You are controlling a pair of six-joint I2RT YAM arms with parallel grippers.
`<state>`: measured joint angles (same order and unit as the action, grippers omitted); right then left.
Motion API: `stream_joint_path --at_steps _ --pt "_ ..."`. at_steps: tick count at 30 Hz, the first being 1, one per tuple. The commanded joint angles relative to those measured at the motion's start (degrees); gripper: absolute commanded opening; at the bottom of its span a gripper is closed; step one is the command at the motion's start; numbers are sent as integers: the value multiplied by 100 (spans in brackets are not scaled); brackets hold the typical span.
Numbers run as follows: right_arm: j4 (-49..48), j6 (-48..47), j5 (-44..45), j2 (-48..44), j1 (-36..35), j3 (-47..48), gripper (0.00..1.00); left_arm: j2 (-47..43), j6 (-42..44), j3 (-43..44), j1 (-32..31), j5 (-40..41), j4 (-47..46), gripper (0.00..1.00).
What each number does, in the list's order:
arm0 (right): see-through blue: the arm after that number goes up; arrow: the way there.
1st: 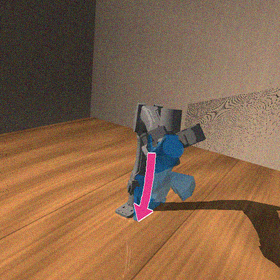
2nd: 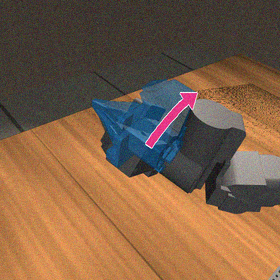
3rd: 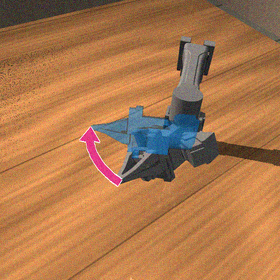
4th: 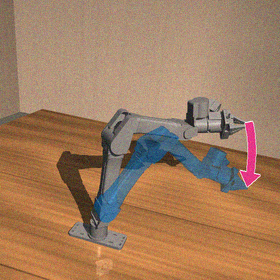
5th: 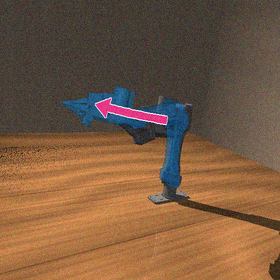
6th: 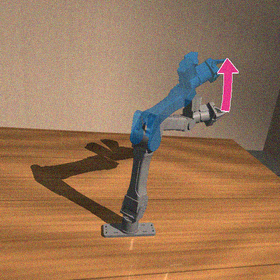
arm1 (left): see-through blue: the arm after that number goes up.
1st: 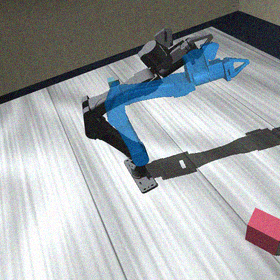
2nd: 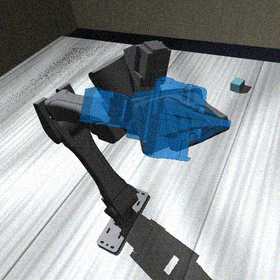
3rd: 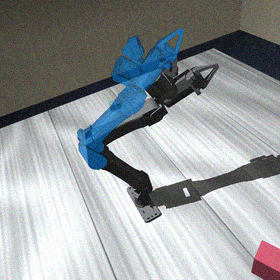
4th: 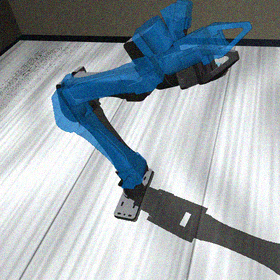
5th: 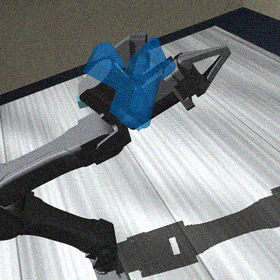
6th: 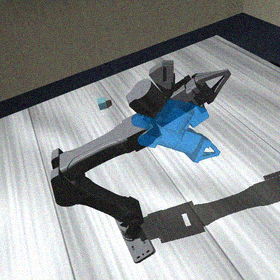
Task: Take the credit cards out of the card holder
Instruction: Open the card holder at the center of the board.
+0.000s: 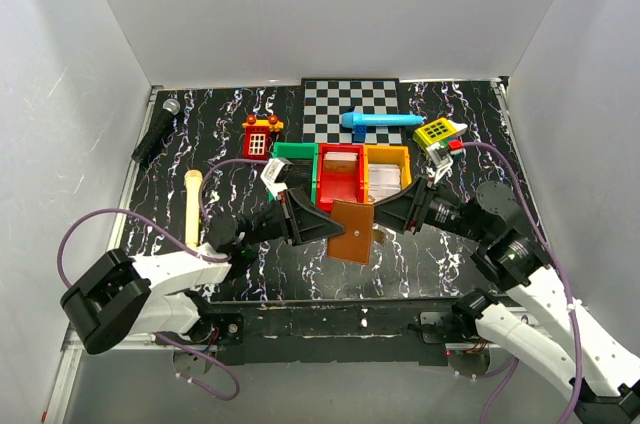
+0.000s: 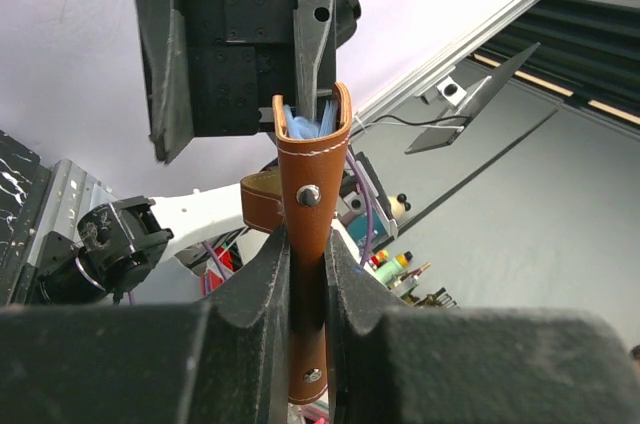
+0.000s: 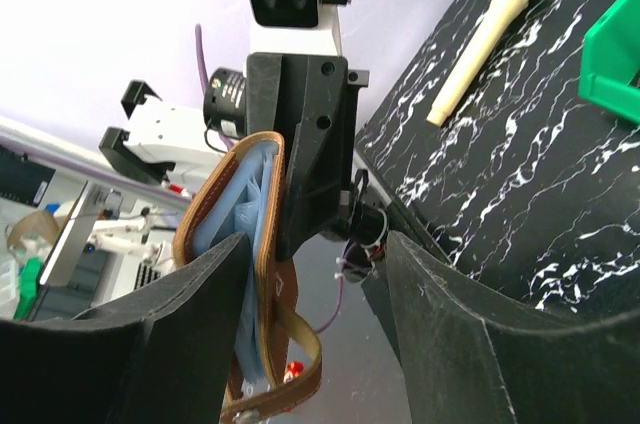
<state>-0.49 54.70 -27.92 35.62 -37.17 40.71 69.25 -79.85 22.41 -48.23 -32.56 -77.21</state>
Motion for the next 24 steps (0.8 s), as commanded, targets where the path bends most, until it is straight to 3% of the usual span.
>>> stream_joint_path --at_steps 1,12,20,24 --pt "-233 -90 -1048 244 -185 148 66 220 146 421 -64 74 -822 0" --pt "260 -302 -1066 112 -247 113 55 133 347 554 -64 302 -568 0" --pt "216 -258 -1303 226 -256 112 26 -35 558 562 -64 496 -119 0" --pt "461 -354 -1277 262 -256 253 1 -184 786 641 -64 513 451 25"
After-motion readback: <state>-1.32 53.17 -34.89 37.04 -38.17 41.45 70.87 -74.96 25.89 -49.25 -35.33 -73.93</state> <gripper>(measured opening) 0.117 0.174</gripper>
